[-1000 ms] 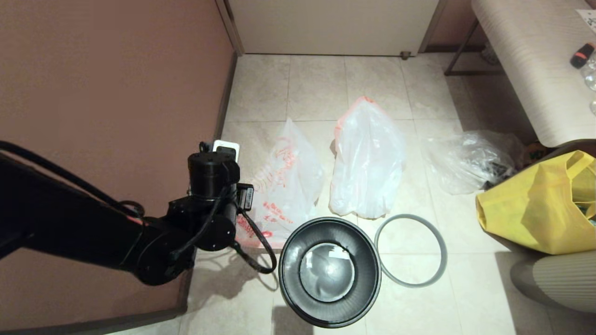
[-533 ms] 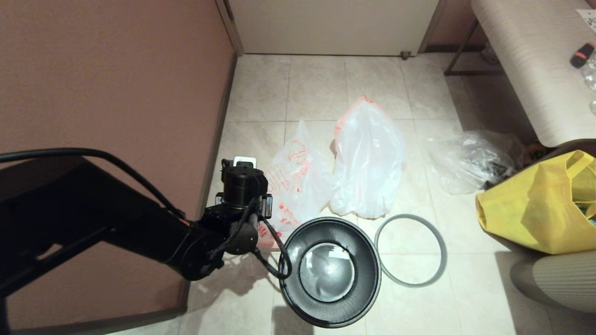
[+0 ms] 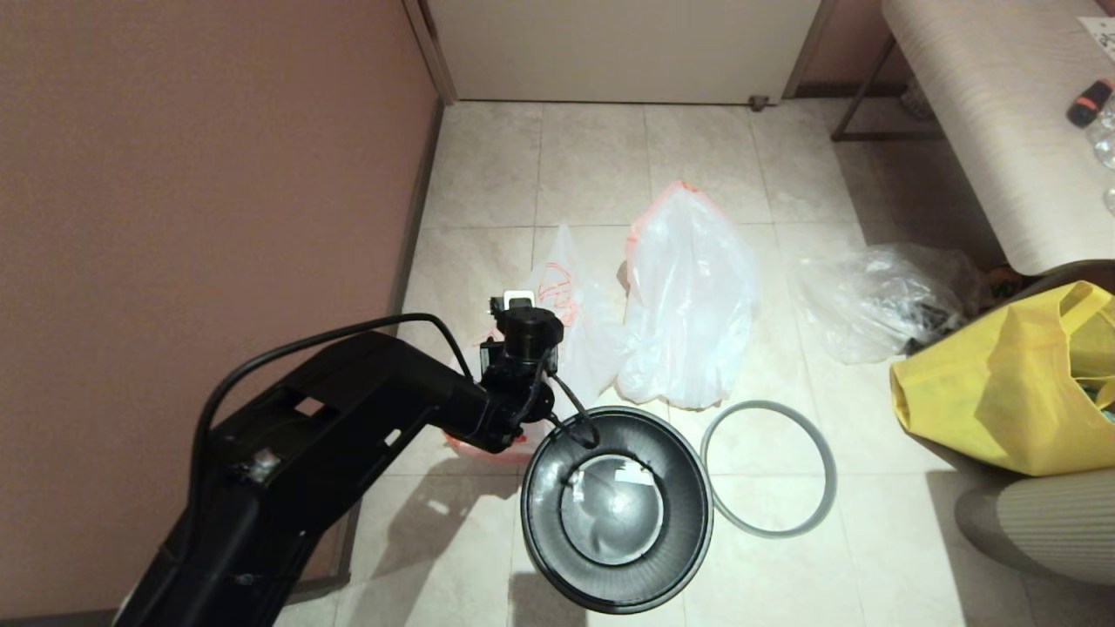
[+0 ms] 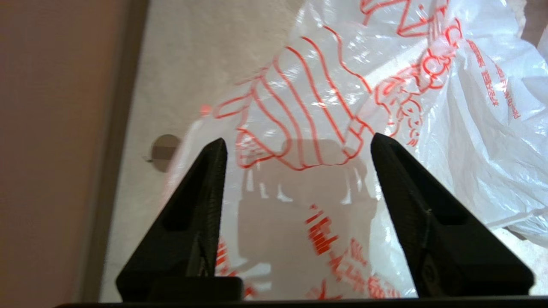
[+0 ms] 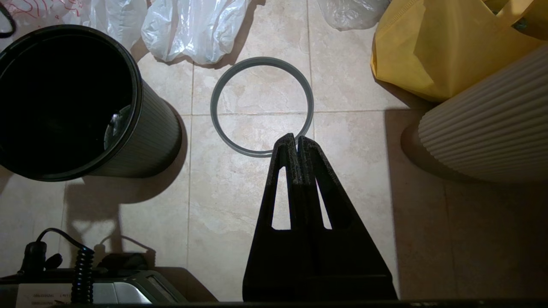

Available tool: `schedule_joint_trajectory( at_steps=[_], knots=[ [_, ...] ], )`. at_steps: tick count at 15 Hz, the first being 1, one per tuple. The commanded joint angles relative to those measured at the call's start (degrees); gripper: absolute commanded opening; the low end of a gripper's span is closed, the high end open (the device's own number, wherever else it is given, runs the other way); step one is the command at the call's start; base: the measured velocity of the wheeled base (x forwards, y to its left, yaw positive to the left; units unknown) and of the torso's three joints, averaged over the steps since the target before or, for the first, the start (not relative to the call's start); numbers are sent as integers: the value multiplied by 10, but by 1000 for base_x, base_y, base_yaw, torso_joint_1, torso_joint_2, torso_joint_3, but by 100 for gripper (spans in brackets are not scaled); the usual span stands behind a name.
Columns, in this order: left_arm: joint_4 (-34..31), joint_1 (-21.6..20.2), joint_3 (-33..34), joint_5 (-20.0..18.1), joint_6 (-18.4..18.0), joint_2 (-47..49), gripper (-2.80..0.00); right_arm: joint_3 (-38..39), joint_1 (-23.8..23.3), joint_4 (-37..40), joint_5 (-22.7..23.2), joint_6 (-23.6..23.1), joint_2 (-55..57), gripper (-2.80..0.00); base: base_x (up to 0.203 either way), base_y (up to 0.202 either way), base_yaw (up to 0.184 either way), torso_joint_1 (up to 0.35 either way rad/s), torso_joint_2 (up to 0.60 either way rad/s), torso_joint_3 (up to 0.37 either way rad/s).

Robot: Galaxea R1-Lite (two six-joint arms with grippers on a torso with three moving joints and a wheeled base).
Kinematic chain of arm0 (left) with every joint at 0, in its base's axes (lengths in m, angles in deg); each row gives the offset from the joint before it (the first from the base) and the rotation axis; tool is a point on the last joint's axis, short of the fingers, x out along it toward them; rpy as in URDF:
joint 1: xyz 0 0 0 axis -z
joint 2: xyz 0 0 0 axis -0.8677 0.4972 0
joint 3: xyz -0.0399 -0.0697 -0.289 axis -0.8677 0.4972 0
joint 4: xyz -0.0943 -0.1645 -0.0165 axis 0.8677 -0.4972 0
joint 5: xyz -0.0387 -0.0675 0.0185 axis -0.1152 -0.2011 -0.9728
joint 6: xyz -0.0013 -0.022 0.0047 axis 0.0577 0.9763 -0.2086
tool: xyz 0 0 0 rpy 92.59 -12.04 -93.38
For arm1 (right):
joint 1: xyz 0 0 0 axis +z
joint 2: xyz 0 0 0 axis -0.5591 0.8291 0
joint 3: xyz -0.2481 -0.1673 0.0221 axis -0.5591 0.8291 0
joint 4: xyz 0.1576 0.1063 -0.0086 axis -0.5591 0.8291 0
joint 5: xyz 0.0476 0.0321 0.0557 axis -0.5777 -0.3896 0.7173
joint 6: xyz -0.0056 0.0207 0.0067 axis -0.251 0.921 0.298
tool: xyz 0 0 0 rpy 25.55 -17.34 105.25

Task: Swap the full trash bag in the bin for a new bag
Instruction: Pick up a new trash bag

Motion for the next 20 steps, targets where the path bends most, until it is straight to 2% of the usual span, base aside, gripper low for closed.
schedule_joint_trajectory(
  at_steps=[1,3,4,5,6,11,12,20],
  knots=[
    [-12,-2,-72,-11,0,94,0,0,0,0,0,0,0,-280,0,0,0,0,0,0],
    [-56,-9,-156,-47,0,127,0,0,0,0,0,0,0,-280,0,0,0,0,0,0],
    [-87,-16,-180,-83,1,134,0,0,0,0,0,0,0,-280,0,0,0,0,0,0],
    [-119,-26,-185,-149,1,138,0,0,0,0,0,0,0,-280,0,0,0,0,0,0],
    [-149,-41,-184,-182,1,141,0,0,0,0,0,0,0,-280,0,0,0,0,0,0],
    [-156,-67,-183,-181,-1,166,0,0,0,0,0,0,0,-280,0,0,0,0,0,0],
    [-156,-69,-183,-181,0,165,-280,0,0,0,0,0,0,-280,0,0,0,0,0,0],
    [-141,-71,-181,-175,4,167,-280,0,0,0,0,0,0,-280,0,0,0,0,0,0]
  ],
)
